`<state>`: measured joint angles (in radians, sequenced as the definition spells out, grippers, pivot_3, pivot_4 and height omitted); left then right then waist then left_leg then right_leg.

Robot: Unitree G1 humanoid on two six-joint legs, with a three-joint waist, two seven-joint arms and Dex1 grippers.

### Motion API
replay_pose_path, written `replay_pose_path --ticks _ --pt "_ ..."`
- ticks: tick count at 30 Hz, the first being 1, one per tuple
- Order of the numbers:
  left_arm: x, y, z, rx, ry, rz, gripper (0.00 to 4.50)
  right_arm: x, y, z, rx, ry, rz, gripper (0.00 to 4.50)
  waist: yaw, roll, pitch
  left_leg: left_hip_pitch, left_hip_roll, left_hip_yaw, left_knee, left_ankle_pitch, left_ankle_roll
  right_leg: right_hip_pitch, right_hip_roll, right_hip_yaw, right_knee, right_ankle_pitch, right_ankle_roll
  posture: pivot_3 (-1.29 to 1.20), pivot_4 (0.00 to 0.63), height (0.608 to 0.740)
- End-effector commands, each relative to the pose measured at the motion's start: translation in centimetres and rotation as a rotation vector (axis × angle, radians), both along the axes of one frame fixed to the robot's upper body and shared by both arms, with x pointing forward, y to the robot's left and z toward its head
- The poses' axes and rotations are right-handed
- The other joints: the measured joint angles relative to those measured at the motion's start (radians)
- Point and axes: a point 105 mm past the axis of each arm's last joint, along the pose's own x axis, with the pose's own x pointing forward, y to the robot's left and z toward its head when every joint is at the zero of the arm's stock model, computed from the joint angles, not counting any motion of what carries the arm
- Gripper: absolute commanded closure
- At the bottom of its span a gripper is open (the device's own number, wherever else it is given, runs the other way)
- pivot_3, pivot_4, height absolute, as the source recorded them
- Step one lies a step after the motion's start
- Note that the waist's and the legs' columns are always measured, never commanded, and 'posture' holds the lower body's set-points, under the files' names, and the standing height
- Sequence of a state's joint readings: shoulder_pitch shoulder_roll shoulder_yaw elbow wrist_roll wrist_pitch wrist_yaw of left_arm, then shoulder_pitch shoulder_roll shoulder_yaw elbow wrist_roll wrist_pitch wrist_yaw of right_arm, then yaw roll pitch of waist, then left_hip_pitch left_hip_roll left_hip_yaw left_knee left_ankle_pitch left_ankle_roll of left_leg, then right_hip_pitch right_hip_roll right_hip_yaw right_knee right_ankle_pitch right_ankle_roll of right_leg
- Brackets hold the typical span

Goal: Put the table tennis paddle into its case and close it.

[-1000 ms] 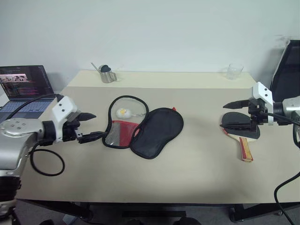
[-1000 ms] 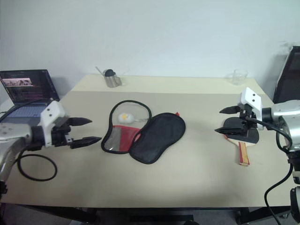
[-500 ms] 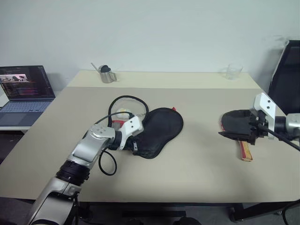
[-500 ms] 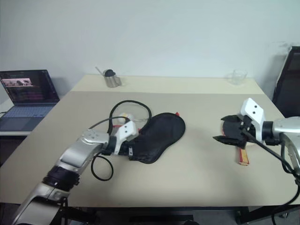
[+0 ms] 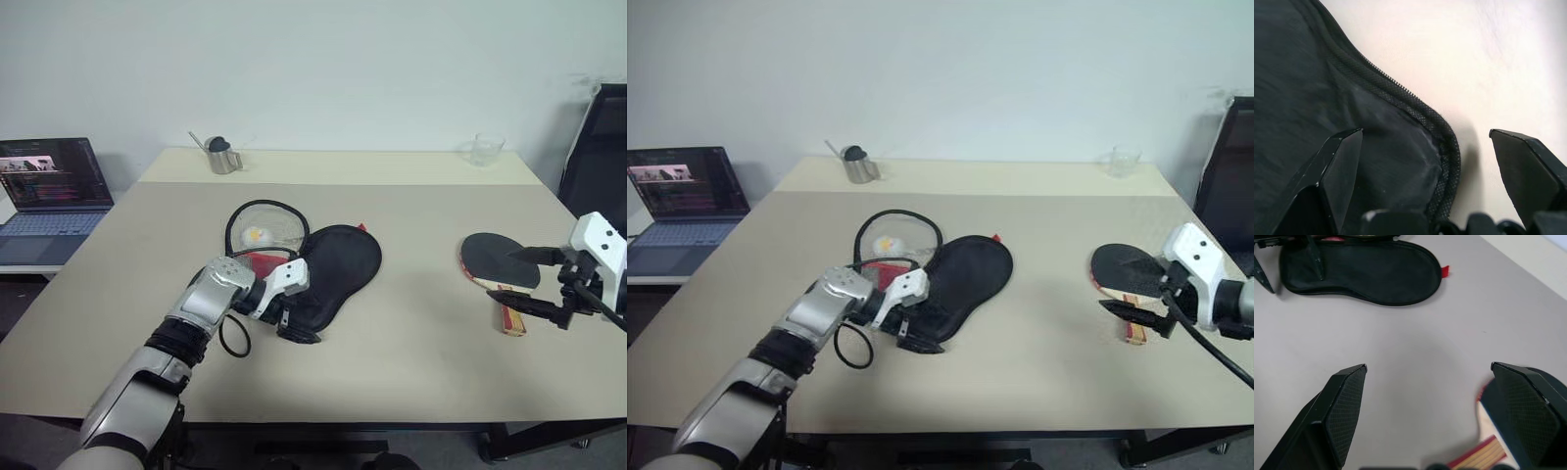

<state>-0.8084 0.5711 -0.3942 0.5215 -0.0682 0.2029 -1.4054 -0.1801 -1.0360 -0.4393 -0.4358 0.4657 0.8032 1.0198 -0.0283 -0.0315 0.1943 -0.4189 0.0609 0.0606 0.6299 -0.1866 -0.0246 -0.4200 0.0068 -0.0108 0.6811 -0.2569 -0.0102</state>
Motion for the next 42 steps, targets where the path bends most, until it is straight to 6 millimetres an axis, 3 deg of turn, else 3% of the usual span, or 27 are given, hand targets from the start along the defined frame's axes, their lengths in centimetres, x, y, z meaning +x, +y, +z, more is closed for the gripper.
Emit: replay_pose_path --ticks 1,6,8,13,14,21,25,31,34,37,42 --pt "0.6 0.2 -0.4 0.087 -0.062 -0.033 0.00 -0.5 0.0 1.3 -0.017 -0.054 -0.011 0.03 0.000 0.000 0.000 0.000 0.000 0.000 0.000 0.000 0.000 0.000 0.000 0.000 0.000 0.000 0.000 0.00 0.150 0.740" --pt "1.6 1.2 -1.8 0.218 -0.130 -0.042 0.00 -0.3 -0.1 1.3 -0.019 -0.058 -0.022 0.03 0.000 0.000 -0.001 0.002 0.000 -0.001 0.000 0.000 0.000 0.002 0.000 0.000 0.000 0.000 0.000 0.00 0.150 0.740" --pt "1.5 1.5 -2.2 0.239 -0.133 -0.049 0.36 -0.2 -0.1 1.2 -0.020 -0.058 -0.023 0.00 -0.001 0.001 -0.002 0.003 0.000 -0.001 0.000 0.000 0.000 0.004 0.000 0.000 0.000 0.000 0.000 0.00 0.150 0.740" --pt "1.3 2.0 -3.0 0.277 -0.149 -0.070 1.86 0.2 0.0 1.2 -0.019 -0.062 -0.020 0.00 -0.001 0.002 -0.005 0.015 0.000 -0.003 0.000 0.000 0.000 0.015 -0.002 0.000 -0.001 -0.001 -0.001 0.00 0.150 0.740" --pt "1.2 2.1 -3.0 0.278 -0.149 -0.072 2.23 0.2 0.0 1.2 -0.019 -0.063 -0.020 0.00 -0.001 0.003 -0.005 0.018 0.000 -0.004 -0.001 0.000 0.000 0.017 -0.004 0.000 -0.001 -0.004 -0.007 0.00 0.150 0.740" --pt "1.1 2.5 -3.4 0.282 -0.157 -0.060 4.47 0.8 0.2 1.2 -0.023 -0.068 -0.008 0.00 -0.003 0.006 -0.008 0.021 -0.001 -0.012 -0.001 -0.001 -0.002 0.017 -0.005 -0.001 -0.002 -0.004 -0.007 0.00 0.150 0.740" --pt "2.0 2.0 -2.7 0.240 -0.211 -0.014 4.47 1.0 0.2 1.3 -0.026 -0.074 0.000 0.00 -0.004 0.007 -0.009 0.021 -0.015 -0.031 -0.001 -0.003 -0.005 0.018 -0.006 -0.003 -0.007 -0.004 -0.007 0.00 0.150 0.740" --pt "4.7 0.3 0.5 0.071 -0.265 0.129 4.47 1.4 0.4 1.4 -0.031 -0.082 0.009 0.00 -0.001 0.006 -0.008 0.020 -0.017 -0.033 -0.001 -0.003 -0.005 0.017 -0.007 -0.004 -0.008 -0.004 -0.007 0.00 0.150 0.740" --pt "5.8 -0.5 2.2 -0.003 -0.276 0.187 4.47 1.5 0.5 1.5 -0.032 -0.086 0.012 0.00 -0.001 0.005 -0.007 0.016 -0.016 -0.032 -0.001 0.003 0.004 0.018 -0.007 -0.002 -0.006 -0.003 -0.006 0.00 0.150 0.740" --pt "6.3 -1.5 3.0 -0.045 -0.272 0.207 4.47 1.6 0.5 1.5 -0.032 -0.089 0.013 0.00 -0.001 0.005 -0.007 0.011 -0.016 -0.029 -0.001 0.003 0.005 0.014 -0.007 0.000 -0.004 0.003 0.005 0.00 0.150 0.740" --pt "6.3 -4.3 3.4 -0.102 -0.238 0.188 4.47 1.7 0.7 1.6 -0.035 -0.093 0.020 0.00 0.001 0.006 -0.008 -0.009 -0.018 -0.027 -0.001 -0.003 0.007 -0.002 -0.003 0.001 -0.007 0.001 0.005 0.00 0.150 0.740"
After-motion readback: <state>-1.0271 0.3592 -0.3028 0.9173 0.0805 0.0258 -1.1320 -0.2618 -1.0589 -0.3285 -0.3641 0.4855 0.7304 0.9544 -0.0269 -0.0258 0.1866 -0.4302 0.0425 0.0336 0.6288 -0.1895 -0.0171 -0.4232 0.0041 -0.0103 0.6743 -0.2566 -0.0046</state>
